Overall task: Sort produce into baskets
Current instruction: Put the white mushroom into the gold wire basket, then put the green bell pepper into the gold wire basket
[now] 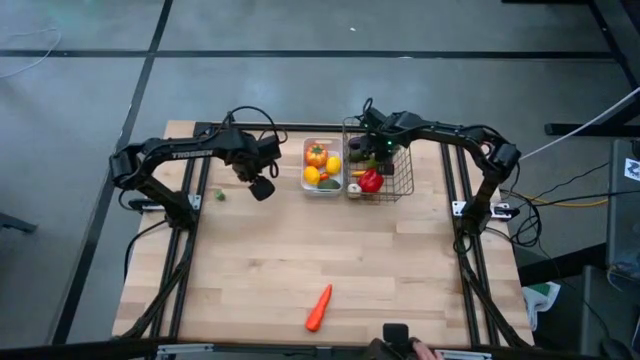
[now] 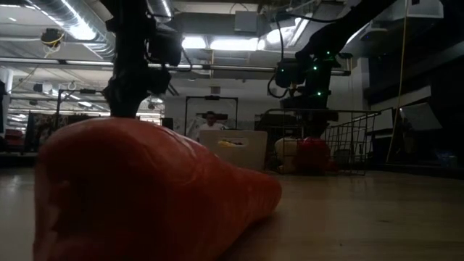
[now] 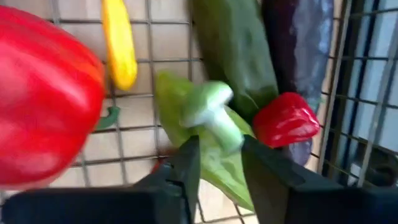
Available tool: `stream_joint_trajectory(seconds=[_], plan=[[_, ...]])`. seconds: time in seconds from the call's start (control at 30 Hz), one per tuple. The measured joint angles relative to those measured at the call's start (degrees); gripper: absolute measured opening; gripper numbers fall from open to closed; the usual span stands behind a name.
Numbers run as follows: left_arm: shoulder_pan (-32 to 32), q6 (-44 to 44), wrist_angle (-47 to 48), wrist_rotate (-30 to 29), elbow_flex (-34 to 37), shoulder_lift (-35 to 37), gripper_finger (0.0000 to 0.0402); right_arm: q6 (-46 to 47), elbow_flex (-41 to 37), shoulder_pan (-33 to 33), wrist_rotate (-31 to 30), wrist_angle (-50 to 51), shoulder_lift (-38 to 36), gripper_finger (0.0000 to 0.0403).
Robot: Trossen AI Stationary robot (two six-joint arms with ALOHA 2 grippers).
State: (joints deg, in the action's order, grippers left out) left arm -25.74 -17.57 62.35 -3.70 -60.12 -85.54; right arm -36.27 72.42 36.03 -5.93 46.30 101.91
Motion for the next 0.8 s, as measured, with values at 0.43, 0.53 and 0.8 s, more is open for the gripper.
stream_joint_trajectory(seconds=[0.43, 0.53, 0.8], plan=[[-3.3, -15.6, 1.9, -1.7, 10.5, 0.0, 0.0224, 0.0, 0.0, 0.0, -1.0, -0.2, 0.0, 0.0177], [-3.3, -14.9, 2.2, -1.7, 12.8, 0.0, 0.0224, 0.0, 0.0, 0.0, -1.0, -0.3, 0.0, 0.0177], [-3.3, -20.2, 1.9, -3.2, 18.7, 0.0, 0.0224, 0.0, 0.0, 0.0, -0.9, -0.4, 0.0, 0.0177]])
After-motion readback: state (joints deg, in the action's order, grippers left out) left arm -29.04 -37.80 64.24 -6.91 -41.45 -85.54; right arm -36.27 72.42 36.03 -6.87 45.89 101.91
